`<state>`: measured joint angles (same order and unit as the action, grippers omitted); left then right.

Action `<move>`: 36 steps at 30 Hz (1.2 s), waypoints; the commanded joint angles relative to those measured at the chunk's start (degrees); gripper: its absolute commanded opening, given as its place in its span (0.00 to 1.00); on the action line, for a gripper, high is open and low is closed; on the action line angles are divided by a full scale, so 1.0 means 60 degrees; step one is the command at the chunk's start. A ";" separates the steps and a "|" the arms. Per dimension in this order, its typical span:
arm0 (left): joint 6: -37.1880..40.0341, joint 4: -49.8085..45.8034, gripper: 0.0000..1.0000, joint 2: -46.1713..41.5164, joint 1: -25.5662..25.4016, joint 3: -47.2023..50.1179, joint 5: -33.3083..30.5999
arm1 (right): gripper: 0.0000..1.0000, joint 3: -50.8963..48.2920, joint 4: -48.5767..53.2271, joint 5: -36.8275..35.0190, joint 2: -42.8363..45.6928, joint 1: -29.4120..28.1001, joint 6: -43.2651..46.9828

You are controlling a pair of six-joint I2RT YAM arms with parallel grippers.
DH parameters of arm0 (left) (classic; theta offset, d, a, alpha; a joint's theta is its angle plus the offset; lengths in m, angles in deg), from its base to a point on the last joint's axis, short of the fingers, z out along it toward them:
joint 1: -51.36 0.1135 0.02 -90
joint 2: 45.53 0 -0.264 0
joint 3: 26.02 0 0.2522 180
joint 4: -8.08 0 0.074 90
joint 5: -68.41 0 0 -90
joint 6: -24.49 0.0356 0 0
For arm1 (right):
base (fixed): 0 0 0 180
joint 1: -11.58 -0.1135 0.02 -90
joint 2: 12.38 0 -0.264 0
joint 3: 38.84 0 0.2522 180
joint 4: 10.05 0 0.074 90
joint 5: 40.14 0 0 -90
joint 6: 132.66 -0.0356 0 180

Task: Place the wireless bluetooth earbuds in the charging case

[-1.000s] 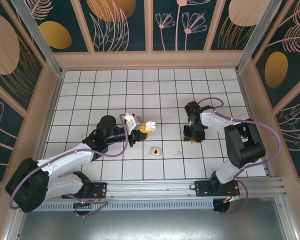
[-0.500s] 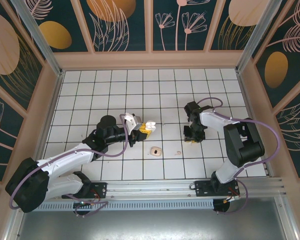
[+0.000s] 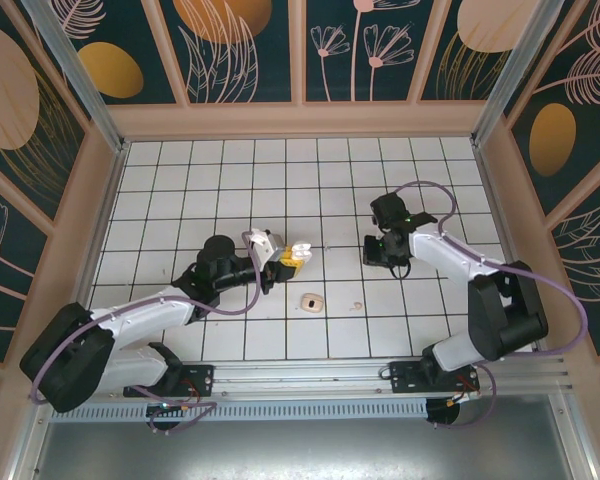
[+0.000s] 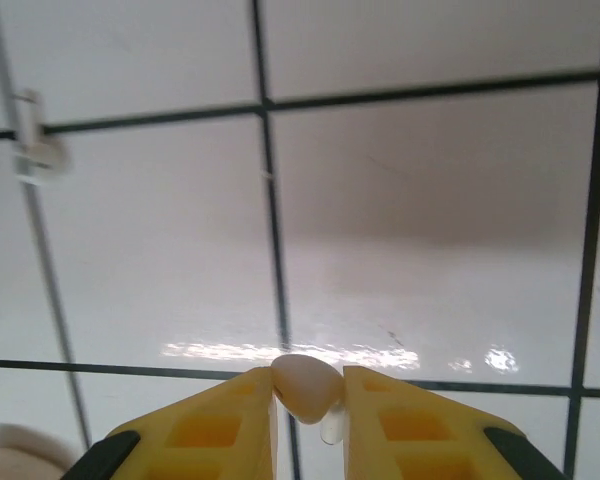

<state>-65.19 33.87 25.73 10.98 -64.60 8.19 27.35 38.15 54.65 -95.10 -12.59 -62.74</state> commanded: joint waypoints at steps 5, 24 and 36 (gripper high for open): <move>-0.0067 0.2654 0.11 0.0942 -0.0001 0.0408 -0.0160 | 0.21 -0.0535 -0.2290 0.0037 0.1723 -0.0850 -0.0323; -0.0141 0.3531 0.11 0.1885 -0.0152 -0.0124 -0.0023 | 0.21 -0.2905 -0.7741 0.2596 0.5071 -0.1682 -0.0680; -0.0332 0.3682 0.11 0.1828 -0.0184 -0.0260 -0.0081 | 0.21 -0.3104 -0.8592 0.3209 0.4538 -0.2270 -0.0547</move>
<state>-66.26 52.91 36.51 10.21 -64.86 7.47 9.75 -9.30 72.23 -67.23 -25.51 -66.61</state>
